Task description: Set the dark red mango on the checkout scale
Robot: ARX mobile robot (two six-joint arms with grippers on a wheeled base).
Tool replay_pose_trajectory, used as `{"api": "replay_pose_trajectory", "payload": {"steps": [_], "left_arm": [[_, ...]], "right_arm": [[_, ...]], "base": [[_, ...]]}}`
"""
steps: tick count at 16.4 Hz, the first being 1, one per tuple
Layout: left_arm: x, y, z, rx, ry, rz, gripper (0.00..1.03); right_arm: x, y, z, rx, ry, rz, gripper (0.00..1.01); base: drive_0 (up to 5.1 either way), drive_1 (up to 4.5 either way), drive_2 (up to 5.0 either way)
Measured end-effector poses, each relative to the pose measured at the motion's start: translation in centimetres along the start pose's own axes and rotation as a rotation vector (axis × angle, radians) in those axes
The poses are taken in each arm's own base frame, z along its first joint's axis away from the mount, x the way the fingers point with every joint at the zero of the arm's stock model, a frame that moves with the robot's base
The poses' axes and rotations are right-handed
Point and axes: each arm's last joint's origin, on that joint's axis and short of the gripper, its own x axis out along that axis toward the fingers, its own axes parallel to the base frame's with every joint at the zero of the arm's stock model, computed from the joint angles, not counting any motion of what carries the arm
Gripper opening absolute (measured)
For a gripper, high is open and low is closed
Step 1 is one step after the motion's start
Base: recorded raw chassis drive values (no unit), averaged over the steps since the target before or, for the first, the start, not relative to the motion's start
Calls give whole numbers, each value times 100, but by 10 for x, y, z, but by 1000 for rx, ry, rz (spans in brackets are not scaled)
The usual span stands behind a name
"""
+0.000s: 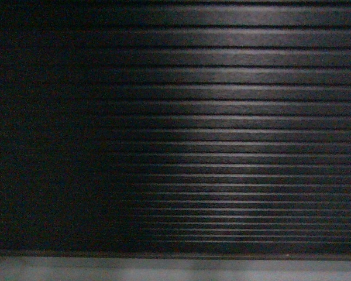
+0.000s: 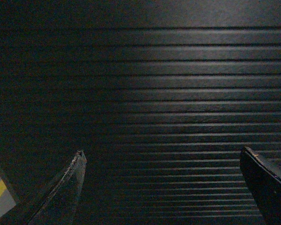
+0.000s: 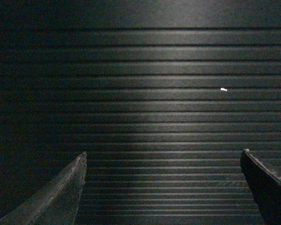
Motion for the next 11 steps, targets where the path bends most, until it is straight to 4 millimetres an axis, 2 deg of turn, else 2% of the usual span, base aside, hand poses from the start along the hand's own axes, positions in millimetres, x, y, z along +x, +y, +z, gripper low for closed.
{"api": "replay_pose_trajectory", "payload": {"steps": [11], "left_arm": [[0,0,0,0,0,0,98]], "right_arm": [[0,0,0,-2,-1,0,98]], "base": [[0,0,0]]}}
